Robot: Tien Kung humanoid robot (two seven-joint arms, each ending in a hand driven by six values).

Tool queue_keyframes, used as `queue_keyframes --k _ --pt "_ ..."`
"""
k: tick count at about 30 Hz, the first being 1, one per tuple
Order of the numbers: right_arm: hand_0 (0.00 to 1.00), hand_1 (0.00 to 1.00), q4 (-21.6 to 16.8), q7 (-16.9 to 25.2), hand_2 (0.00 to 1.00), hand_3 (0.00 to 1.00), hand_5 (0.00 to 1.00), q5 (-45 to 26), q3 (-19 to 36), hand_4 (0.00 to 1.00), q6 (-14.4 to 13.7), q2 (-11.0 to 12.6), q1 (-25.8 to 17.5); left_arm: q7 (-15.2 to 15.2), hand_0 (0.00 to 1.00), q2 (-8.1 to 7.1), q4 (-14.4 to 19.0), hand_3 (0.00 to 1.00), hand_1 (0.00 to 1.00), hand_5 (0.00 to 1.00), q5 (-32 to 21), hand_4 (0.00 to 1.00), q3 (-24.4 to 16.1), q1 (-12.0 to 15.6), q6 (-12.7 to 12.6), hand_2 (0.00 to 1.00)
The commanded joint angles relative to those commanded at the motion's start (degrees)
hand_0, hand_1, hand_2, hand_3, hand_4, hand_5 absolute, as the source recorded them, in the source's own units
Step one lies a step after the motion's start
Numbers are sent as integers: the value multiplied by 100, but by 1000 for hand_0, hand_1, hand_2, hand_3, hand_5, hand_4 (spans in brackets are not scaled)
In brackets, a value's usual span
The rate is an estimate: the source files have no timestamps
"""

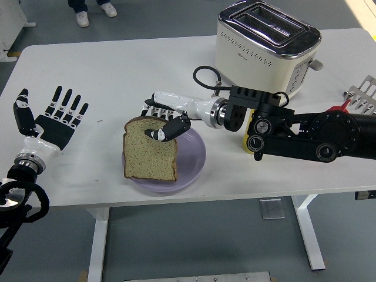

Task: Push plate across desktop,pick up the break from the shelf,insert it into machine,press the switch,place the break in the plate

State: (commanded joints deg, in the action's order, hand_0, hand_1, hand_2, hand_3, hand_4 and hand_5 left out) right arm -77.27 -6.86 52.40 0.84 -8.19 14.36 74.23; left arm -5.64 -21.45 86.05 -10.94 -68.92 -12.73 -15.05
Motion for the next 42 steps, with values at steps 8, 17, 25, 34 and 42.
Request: queue_keyframes --k 8,17,25,34,42 --pt "326 416 125 -21 360 516 2 47 -20 60 -49 -37 -36 -16 832 6 -29 753 788 998 2 773 2 1 4 772" --pt "220 441 140 -122 494 545 2 -53 -9 373 39 -51 -57 -27 832 11 -35 753 787 998 2 772 7 11 -7 771" --pt "232 455 169 -141 587 559 49 -123 -20 585 68 -61 -71 -32 831 14 -47 753 788 998 3 776 22 13 -9 771" --pt "232 460 230 -186 601 564 60 -143 -52 595 108 -73 -81 -38 831 16 -57 752 788 998 5 775 30 10 -16 770" --pt "244 468 351 -199 604 575 103 -72 -36 640 163 -89 -80 -67 830 16 -79 748 788 998 18 776 34 -5 -37 769"
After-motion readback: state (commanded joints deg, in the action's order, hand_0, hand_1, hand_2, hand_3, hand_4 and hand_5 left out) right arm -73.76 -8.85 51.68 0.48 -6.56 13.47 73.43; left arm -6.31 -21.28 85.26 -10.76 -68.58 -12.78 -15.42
